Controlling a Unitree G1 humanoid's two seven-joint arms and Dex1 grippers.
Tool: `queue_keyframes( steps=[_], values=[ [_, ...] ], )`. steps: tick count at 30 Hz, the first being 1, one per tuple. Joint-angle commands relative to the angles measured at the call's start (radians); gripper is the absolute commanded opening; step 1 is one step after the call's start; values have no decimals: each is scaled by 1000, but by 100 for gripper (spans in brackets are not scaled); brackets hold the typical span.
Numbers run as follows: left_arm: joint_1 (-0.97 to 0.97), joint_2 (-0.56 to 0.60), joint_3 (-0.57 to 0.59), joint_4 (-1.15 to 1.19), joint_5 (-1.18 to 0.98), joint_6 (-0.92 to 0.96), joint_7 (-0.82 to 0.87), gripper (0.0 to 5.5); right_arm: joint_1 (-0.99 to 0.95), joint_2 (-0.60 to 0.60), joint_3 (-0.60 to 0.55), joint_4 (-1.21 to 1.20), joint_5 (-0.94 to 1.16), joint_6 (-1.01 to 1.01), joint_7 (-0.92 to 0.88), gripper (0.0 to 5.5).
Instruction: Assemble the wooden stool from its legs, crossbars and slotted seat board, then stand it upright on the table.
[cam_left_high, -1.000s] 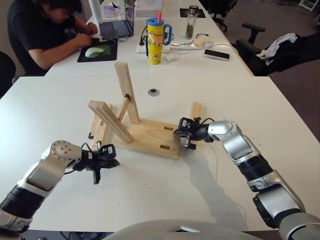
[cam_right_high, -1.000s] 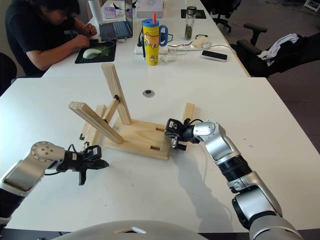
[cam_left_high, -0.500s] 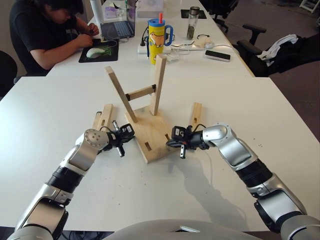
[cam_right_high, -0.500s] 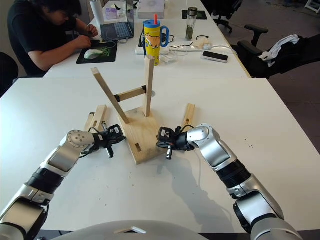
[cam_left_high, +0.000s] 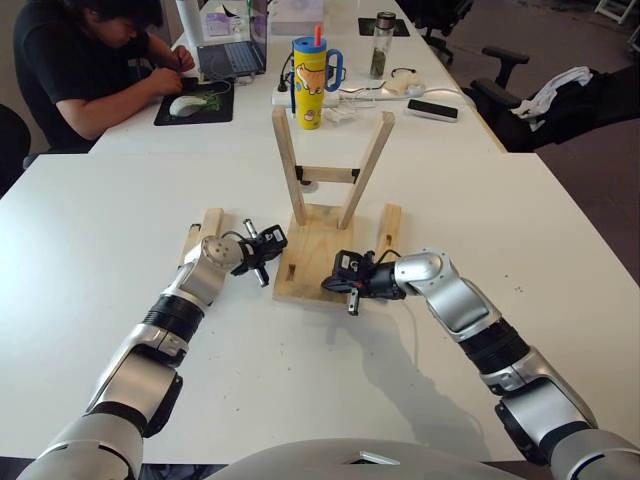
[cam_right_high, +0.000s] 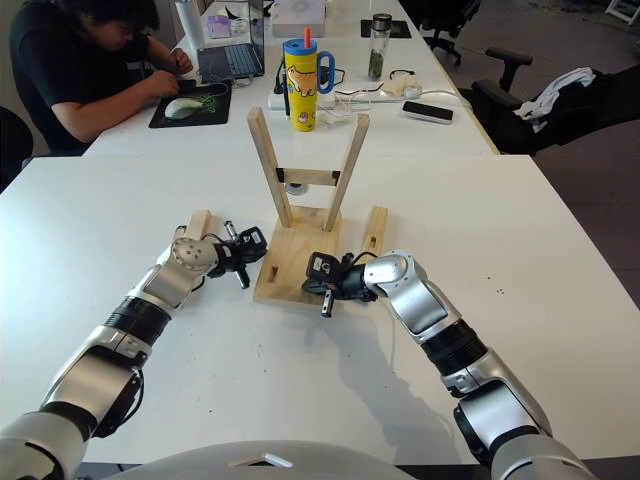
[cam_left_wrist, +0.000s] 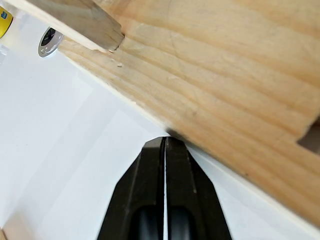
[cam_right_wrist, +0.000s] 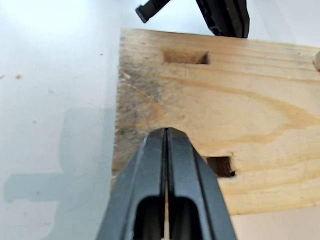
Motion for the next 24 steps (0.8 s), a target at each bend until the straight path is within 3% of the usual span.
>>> queue_keyframes(
  steps=[1,11,24],
  values=[
    [90,45,-2,-95,-12,57,-72,1,31,-19,24,57,-37,18,-15,0],
    [285,124,-79,-395,-49,217,-225,1,30,-51,9,54,-41,-26,-20,0],
    [273,117,-85,-430,-61,230,-207,1,-30,86,-283,115,69,-136,-278,0]
  ],
)
